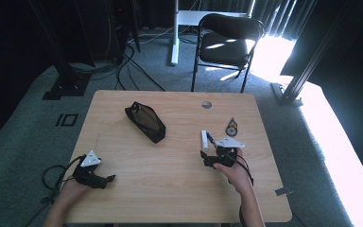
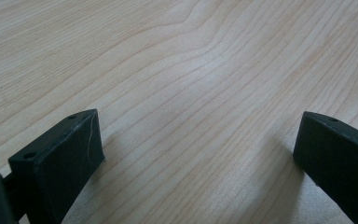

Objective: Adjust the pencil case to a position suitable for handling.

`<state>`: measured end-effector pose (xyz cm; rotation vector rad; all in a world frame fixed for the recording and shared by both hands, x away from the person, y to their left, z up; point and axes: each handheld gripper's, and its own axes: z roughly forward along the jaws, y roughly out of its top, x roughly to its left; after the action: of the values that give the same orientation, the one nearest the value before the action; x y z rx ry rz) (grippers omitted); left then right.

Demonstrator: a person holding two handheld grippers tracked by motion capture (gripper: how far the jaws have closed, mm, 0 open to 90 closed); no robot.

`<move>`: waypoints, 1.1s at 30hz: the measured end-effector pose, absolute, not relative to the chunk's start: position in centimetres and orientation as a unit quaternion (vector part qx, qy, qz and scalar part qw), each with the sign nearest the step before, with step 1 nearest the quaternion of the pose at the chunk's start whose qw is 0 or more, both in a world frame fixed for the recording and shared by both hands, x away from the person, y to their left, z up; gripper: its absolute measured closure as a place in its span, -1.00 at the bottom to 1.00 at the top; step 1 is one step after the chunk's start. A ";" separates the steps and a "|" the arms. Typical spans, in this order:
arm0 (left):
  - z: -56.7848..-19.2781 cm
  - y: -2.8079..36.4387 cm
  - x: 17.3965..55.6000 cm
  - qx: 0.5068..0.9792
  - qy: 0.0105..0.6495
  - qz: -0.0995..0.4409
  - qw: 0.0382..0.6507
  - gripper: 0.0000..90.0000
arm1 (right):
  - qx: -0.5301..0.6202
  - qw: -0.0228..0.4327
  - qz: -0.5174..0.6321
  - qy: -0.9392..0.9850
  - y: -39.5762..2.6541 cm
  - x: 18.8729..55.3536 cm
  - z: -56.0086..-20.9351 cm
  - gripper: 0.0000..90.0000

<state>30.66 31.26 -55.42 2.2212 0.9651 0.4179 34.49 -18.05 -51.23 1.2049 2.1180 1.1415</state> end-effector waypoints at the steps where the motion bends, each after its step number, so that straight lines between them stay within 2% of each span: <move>1: -55.4 31.3 30.7 0.852 0.370 0.160 0.335 -0.97 | 0.430 0.219 0.416 0.770 -17.4 34.8 -51.2 -0.72; 33: -55.4 31.3 30.7 0.851 0.370 0.160 0.335 -0.96 | 0.355 0.173 0.435 0.809 -6.1 39.1 -51.0 -0.65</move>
<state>30.65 31.26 -55.42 2.2213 0.9652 0.4173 39.07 -6.08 -51.03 1.0064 2.2949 1.2335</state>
